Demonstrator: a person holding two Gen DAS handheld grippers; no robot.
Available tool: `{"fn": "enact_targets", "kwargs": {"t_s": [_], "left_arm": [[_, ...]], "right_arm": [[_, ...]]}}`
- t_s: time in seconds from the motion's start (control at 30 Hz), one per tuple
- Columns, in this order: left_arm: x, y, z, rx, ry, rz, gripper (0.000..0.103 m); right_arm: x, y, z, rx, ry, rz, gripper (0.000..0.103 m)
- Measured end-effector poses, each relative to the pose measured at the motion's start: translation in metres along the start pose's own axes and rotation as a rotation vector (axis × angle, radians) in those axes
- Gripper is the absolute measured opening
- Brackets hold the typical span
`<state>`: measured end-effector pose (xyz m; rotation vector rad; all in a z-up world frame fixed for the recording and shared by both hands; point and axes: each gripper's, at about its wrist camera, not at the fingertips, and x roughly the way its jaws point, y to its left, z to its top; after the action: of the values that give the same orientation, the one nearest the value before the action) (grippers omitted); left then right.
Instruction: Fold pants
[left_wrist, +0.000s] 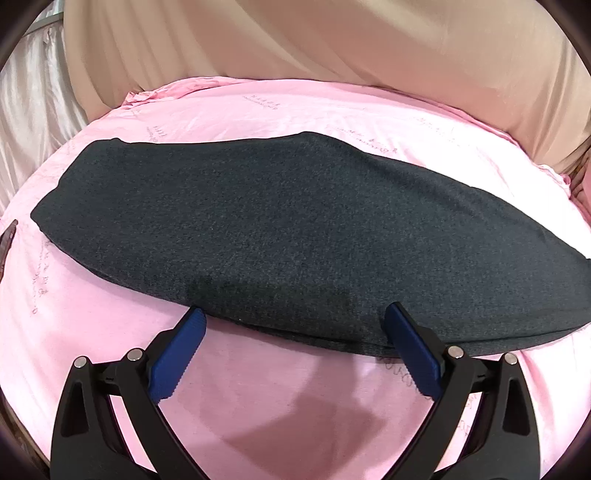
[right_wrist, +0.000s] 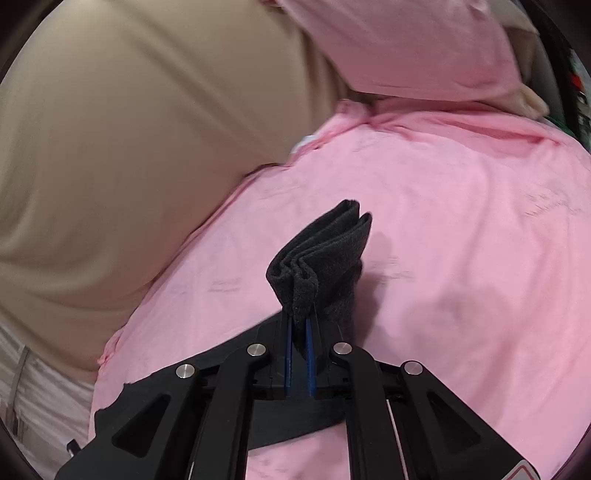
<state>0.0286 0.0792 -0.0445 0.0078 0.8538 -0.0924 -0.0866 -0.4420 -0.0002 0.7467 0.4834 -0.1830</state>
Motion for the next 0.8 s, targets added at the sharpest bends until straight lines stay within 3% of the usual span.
{"fn": "enact_targets", "kwargs": {"t_s": [0.17,0.27,0.37,0.5,0.6,0.7,0.73,0.8], "left_arm": [[-0.004,0.007,-0.001,-0.033,-0.022,-0.047,0.096],[-0.007,0.012,-0.002,-0.055,-0.035,-0.073,0.096],[-0.011,0.017,-0.003,-0.077,-0.045,-0.104,0.096],[-0.014,0.025,-0.004,-0.107,-0.049,-0.168,0.096],[-0.013,0.028,-0.004,-0.12,-0.045,-0.217,0.096],[-0.012,0.029,-0.001,-0.127,-0.034,-0.257,0.096],[-0.012,0.029,0.001,-0.124,-0.032,-0.261,0.096],[-0.015,0.022,0.005,-0.102,-0.031,-0.242,0.096]], "right_arm": [[0.043,0.128,-0.032,-0.214,0.12,0.178,0.007],[0.08,0.2,-0.074,-0.342,0.234,0.271,0.007],[0.116,0.243,-0.121,-0.439,0.345,0.292,0.007],[0.165,0.26,-0.186,-0.523,0.498,0.241,0.007],[0.167,0.256,-0.207,-0.567,0.49,0.214,0.009],[0.147,0.251,-0.195,-0.552,0.48,0.259,0.029],[0.136,0.246,-0.192,-0.553,0.45,0.264,0.04],[0.113,0.236,-0.179,-0.574,0.393,0.255,0.047]]}}
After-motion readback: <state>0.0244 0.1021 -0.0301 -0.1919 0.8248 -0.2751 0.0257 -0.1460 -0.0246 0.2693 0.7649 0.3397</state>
